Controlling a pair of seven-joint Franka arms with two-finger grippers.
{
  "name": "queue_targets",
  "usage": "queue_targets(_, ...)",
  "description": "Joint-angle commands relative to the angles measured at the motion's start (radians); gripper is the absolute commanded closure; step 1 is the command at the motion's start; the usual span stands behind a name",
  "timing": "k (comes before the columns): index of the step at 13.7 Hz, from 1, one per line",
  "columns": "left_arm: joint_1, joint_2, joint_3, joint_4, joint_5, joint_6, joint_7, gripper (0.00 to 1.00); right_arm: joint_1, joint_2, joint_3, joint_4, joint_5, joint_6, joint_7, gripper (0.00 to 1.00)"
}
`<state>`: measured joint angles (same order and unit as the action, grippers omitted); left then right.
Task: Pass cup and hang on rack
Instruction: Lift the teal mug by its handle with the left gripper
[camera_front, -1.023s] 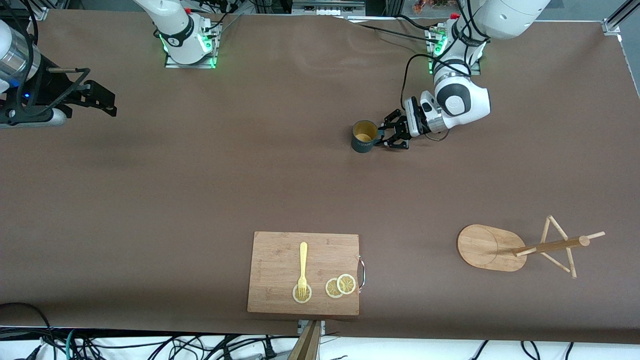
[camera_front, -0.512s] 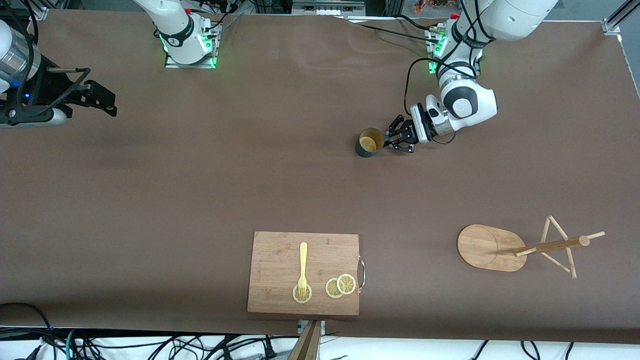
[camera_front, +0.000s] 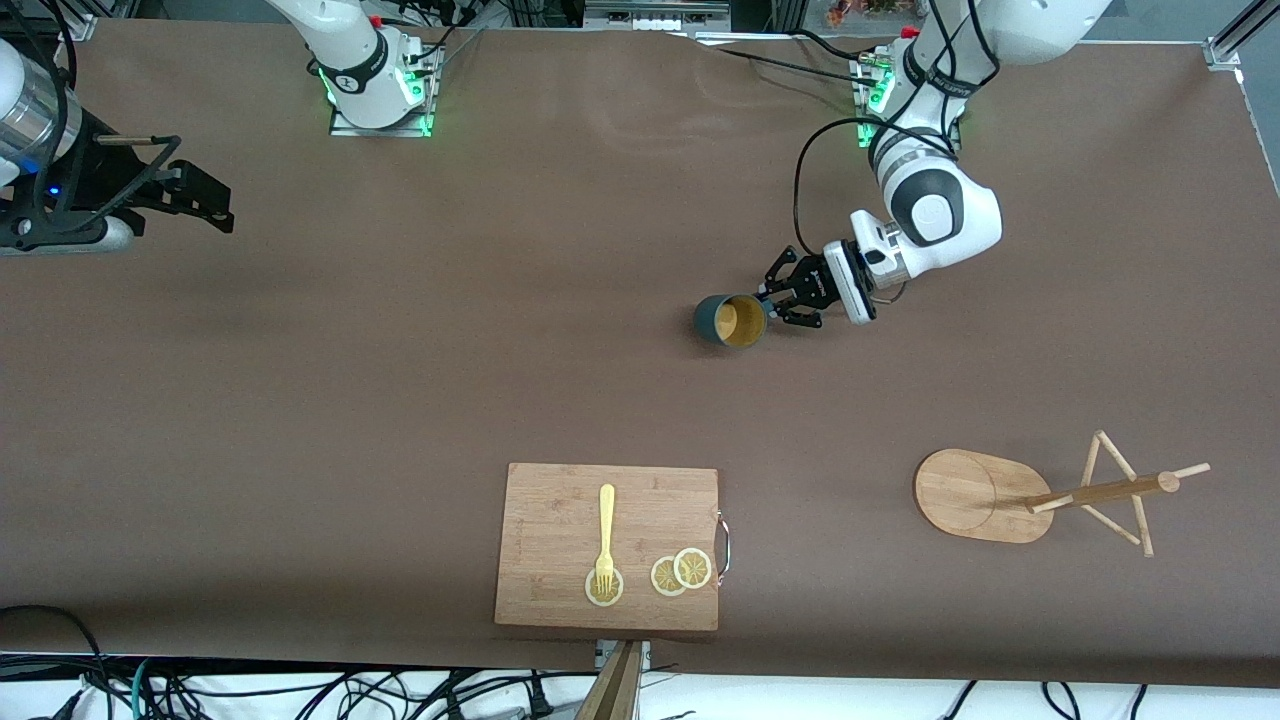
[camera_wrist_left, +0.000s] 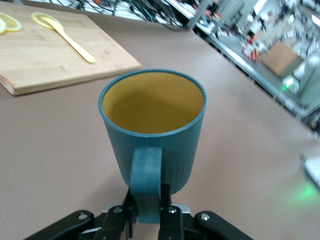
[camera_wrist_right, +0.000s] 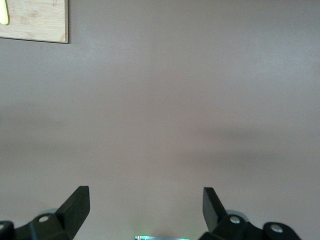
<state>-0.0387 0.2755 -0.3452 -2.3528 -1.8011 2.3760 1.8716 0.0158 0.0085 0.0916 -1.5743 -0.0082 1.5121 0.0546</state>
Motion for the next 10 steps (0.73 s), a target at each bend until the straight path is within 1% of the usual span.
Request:
queue_targets(1, 0.052, -0.105, -0.014, 0.032, 0.166, -0.018, -0.391, 1.00, 0.001, -0.004, 0.005, 0.011, -0.001, -0.009, 0.014, 0.00)
queue_targets(3, 0.103, -0.134, 0.000, 0.113, 0.395, -0.130, -0.721, 1.00, 0.001, -0.004, 0.005, 0.011, -0.001, -0.009, 0.014, 0.00)
queue_targets(4, 0.134, -0.142, 0.023, 0.166, 0.521, -0.208, -0.878, 1.00, 0.001, -0.004, 0.007, 0.011, -0.001, -0.009, 0.014, 0.00)
queue_targets(5, 0.147, -0.142, 0.064, 0.226, 0.628, -0.298, -1.017, 1.00, 0.001, -0.004, 0.017, 0.011, -0.001, -0.009, 0.016, 0.00)
queue_targets(6, 0.149, -0.141, 0.124, 0.277, 0.696, -0.401, -1.123, 1.00, 0.001, -0.004, 0.020, 0.011, -0.001, -0.009, 0.016, 0.00)
queue_targets(7, 0.148, -0.136, 0.185, 0.318, 0.730, -0.500, -1.197, 1.00, 0.001, -0.005, 0.022, 0.011, -0.001, -0.009, 0.016, 0.00)
queue_targets(8, 0.149, -0.130, 0.245, 0.340, 0.732, -0.585, -1.242, 1.00, 0.001, -0.005, 0.026, 0.011, -0.001, -0.009, 0.016, 0.00)
queue_targets(10, 0.154, -0.107, 0.349, 0.362, 0.732, -0.708, -1.298, 1.00, 0.001, -0.005, 0.027, 0.011, -0.001, -0.009, 0.016, 0.00)
